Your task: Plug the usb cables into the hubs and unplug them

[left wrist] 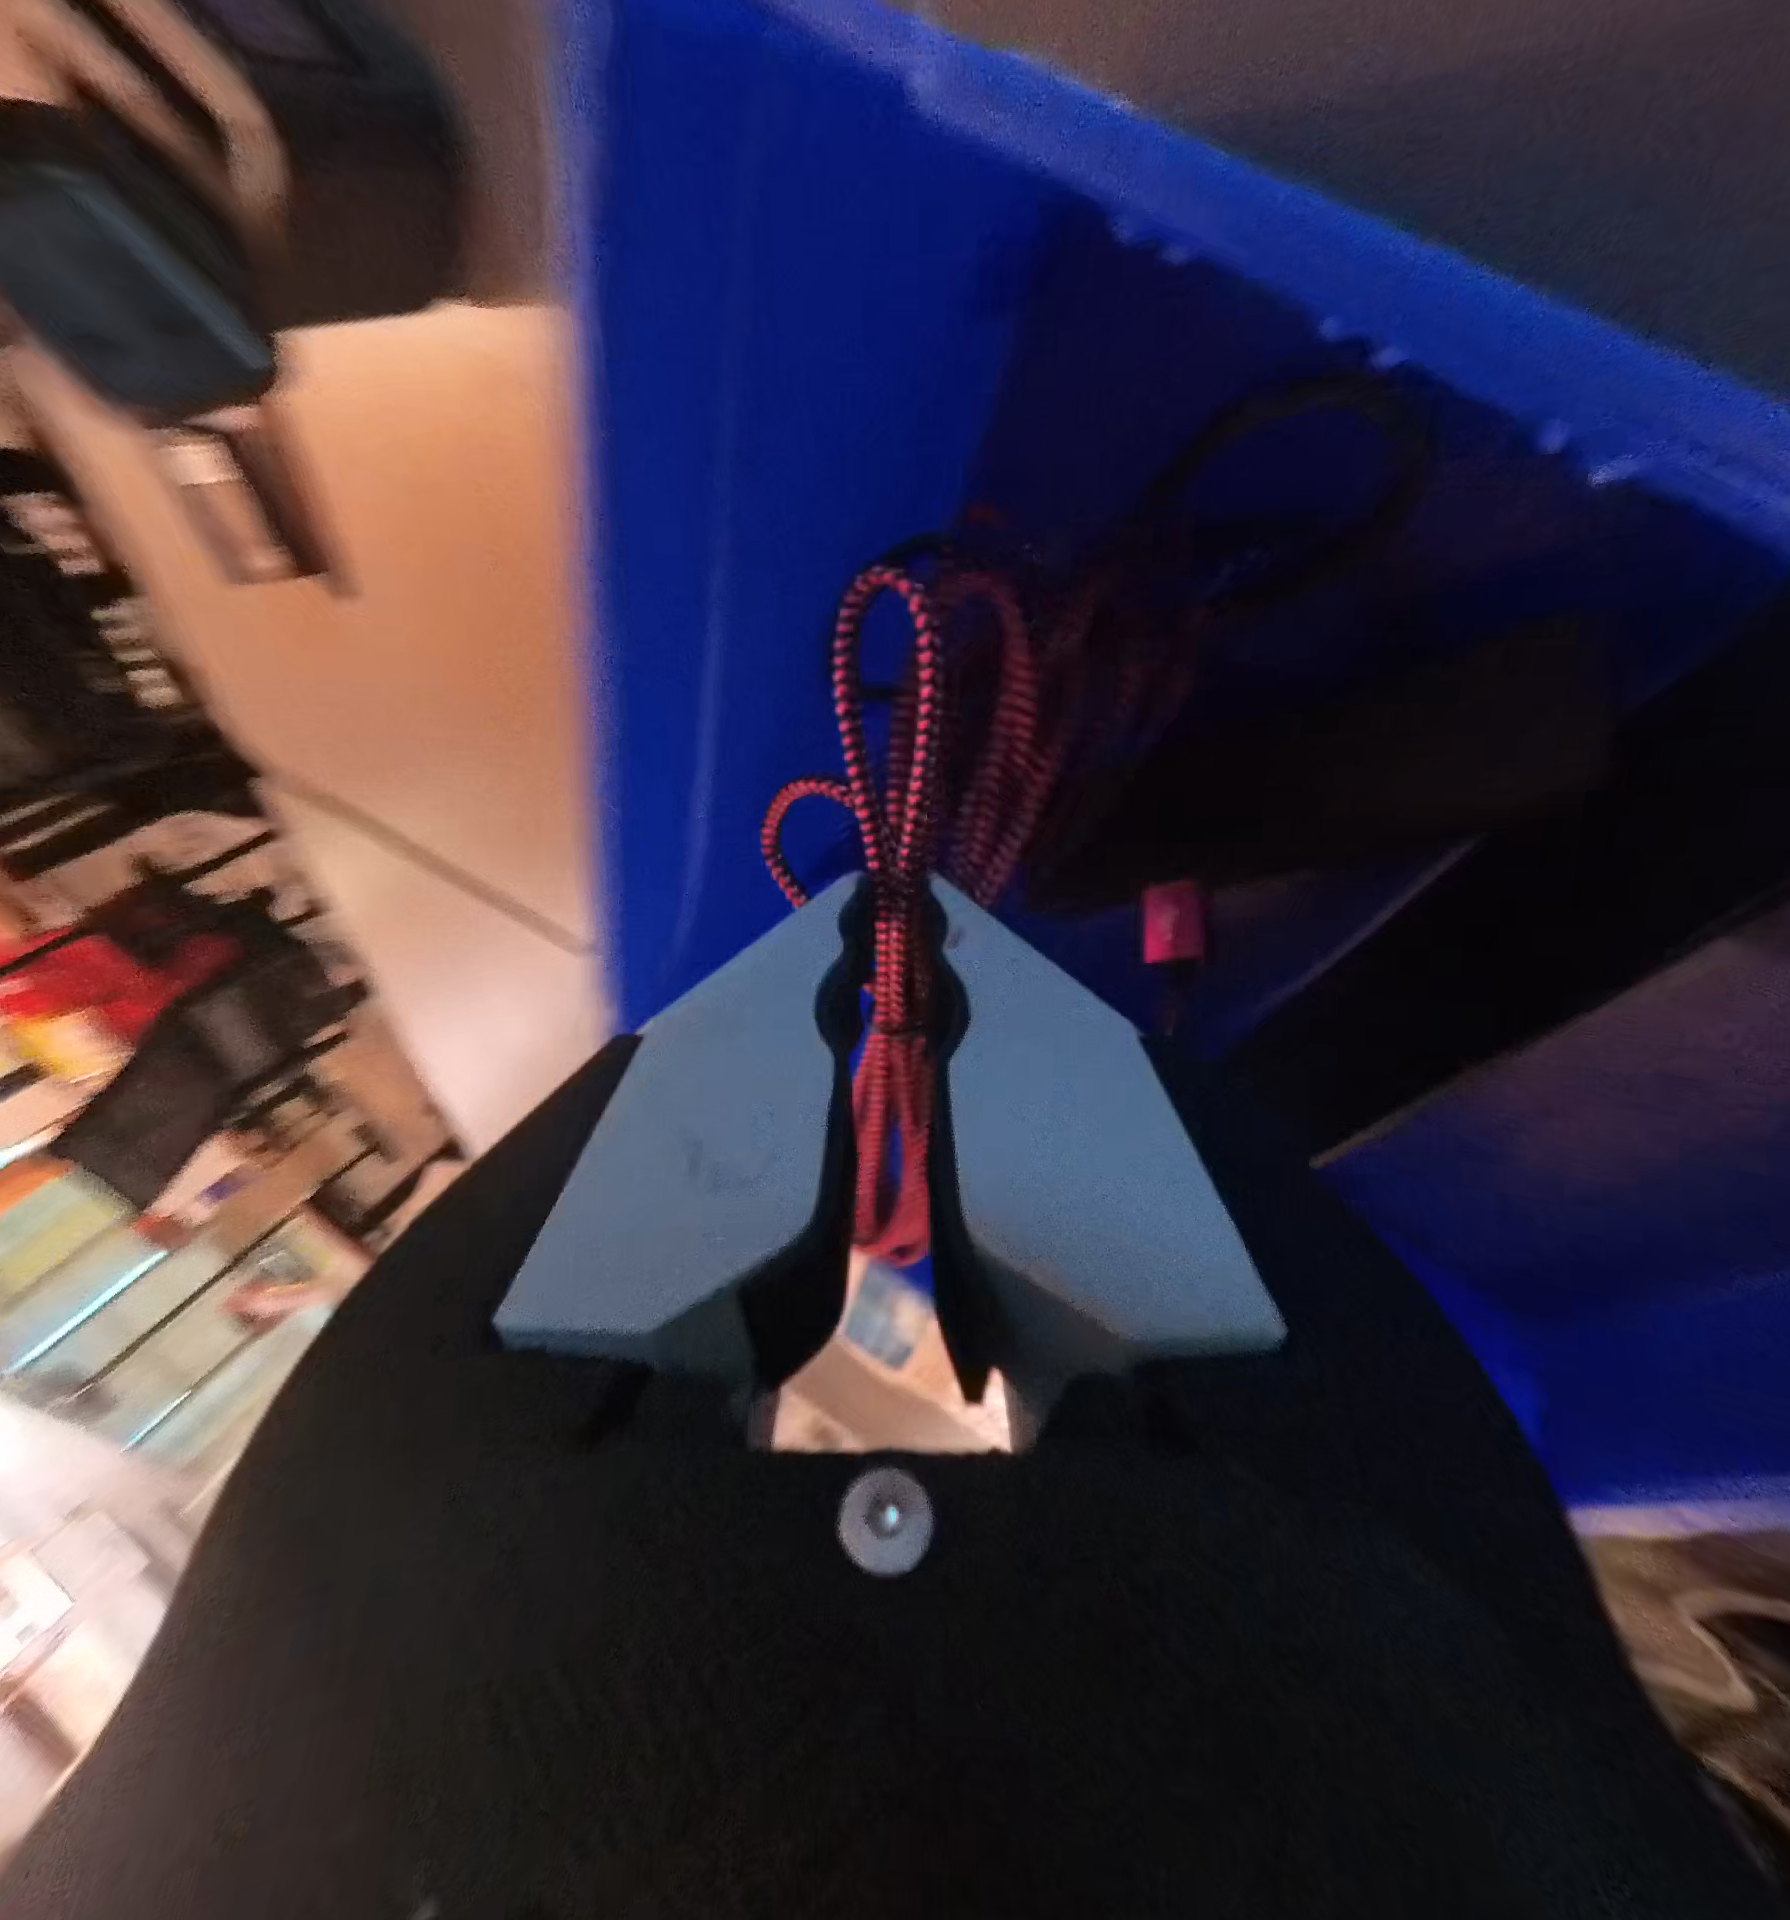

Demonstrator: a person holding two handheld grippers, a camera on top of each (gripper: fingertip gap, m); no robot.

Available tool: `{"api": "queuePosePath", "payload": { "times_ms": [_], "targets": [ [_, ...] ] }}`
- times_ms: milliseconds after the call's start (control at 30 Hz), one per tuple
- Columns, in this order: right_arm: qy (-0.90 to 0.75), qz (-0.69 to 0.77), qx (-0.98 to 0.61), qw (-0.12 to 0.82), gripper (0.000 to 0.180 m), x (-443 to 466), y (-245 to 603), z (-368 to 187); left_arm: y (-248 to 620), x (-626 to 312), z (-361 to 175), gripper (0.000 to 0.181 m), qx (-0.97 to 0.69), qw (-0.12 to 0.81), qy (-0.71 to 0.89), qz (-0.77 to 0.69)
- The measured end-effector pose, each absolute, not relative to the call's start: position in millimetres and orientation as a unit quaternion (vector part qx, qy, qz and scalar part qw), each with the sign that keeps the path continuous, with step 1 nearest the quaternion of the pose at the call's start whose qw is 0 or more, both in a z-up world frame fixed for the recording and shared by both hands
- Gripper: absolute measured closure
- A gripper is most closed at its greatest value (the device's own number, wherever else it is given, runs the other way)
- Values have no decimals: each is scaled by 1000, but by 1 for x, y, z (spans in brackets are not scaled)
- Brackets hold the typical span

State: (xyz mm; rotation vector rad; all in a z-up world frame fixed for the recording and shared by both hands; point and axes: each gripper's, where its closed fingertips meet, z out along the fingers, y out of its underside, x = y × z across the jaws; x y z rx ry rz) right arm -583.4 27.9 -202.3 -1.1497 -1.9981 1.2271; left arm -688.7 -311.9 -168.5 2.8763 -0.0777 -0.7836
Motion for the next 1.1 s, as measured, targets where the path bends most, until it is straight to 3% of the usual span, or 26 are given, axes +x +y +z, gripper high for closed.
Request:
{"api": "queuePosePath", "payload": {
  "times_ms": [233, 467, 767, 1100],
  "targets": [
    [-741, 448, -422, 268, 126, -583, 27, -203, -299, -692, -16, 176, 888, -8, 12, -459],
    [-726, 476, -424, 259, 125, -582, 30, -196, -237, -642, 119, 177, 821, -218, 58, -524],
    [-732, 514, -375, 243, 114, -572, 11, -186, -178, -580, 150, 176, 817, -267, -9, -511],
    [-750, 530, -321, 231, 108, -560, -14, -180, -125, -549, 117, 176, 825, -278, -81, -486]
  ]
}}
